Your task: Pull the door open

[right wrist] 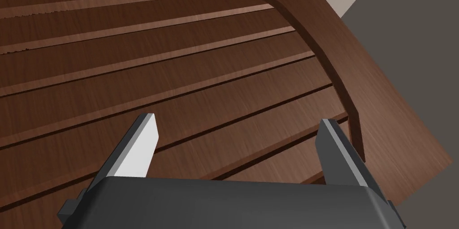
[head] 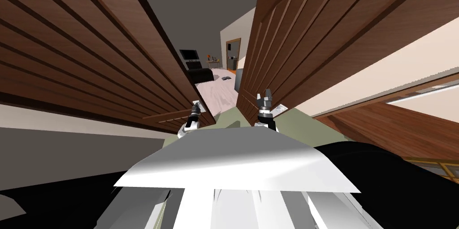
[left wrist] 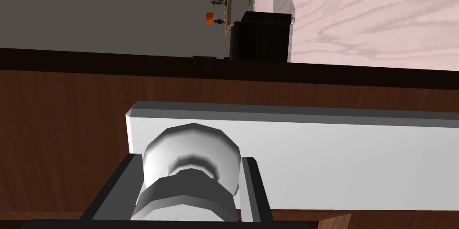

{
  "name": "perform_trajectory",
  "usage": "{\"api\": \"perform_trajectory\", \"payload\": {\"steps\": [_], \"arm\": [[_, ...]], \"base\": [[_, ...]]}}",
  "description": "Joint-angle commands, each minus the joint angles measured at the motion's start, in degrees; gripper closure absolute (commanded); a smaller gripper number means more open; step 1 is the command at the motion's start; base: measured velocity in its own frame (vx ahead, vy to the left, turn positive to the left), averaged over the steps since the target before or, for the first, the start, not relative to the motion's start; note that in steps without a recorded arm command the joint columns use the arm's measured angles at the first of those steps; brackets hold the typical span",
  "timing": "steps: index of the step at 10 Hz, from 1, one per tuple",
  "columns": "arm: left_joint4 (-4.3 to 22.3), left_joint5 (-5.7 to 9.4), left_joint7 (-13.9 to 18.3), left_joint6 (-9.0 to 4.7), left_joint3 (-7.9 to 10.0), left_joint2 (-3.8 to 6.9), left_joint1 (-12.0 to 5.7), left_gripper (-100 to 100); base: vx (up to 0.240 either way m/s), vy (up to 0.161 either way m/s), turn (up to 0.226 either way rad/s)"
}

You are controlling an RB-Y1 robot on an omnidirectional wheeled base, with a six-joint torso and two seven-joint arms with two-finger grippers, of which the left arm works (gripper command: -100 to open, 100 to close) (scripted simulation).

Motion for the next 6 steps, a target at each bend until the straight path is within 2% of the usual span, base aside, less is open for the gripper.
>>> {"api": "perform_trajectory", "payload": {"steps": [1, 2, 6], "arm": [[0.00, 0.00, 0.00, 0.00, 0.00, 0.00, 0.00, 100], [-0.26, 0.07, 0.93, -0.46, -1.10, 0.89, 0.77, 100], [-1.42, 0.34, 3.18, -1.84, -3.28, 3.68, 2.56, 100]], "base": [[-0.111, 0.032, -0.062], [-0.179, 0.042, -0.123], [-0.273, 0.075, -0.165]]}}
